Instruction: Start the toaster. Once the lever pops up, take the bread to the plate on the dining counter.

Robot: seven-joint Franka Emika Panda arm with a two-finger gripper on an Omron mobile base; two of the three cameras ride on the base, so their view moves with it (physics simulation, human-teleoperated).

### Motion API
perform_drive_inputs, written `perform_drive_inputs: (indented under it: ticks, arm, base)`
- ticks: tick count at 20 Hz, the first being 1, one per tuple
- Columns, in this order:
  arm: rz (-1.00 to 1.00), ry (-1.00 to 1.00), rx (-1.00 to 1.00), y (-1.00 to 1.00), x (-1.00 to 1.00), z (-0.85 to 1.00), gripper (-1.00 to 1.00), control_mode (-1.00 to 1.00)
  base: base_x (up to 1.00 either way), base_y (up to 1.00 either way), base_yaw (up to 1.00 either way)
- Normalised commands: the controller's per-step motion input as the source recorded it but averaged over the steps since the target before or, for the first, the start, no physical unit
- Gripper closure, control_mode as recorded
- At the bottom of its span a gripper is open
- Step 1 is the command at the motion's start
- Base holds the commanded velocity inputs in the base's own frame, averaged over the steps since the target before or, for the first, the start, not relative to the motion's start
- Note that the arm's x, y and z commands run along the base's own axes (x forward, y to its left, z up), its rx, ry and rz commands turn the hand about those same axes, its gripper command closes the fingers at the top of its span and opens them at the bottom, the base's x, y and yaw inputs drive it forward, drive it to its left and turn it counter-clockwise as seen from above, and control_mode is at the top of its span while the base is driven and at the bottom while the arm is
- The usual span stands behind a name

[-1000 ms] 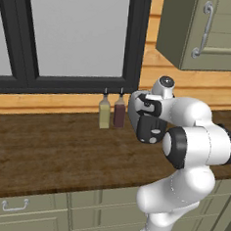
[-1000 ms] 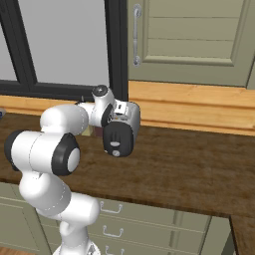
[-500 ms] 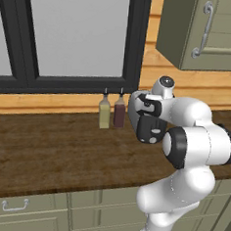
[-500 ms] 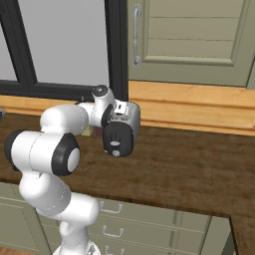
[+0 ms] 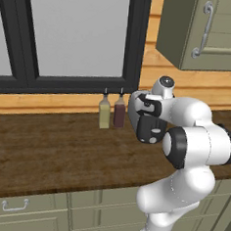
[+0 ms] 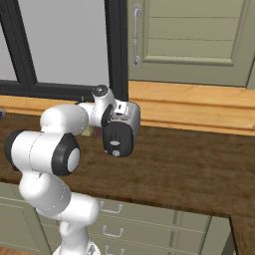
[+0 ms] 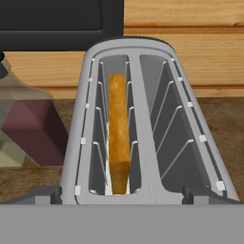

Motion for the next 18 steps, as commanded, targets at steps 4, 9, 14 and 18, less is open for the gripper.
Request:
perform_drive_inputs:
  ticks: [4,9,14,18]
  arm:
    - [0.00,0.00,0.00,0.00,0.00,0.00,-1.00,-1.00]
    - [0.00,0.00,0.00,0.00,0.00,0.00,-1.00,-1.00]
    - [0.00,0.00,0.00,0.00,0.00,0.00,-1.00,-1.00]
    - [0.00,0.00,0.00,0.00,0.00,0.00,-1.00,-1.00]
  base:
    - [0.00,0.00,0.00]
    - [0.00,0.00,0.00]
    - [0.00,0.00,0.00]
    - [0.00,0.00,0.00]
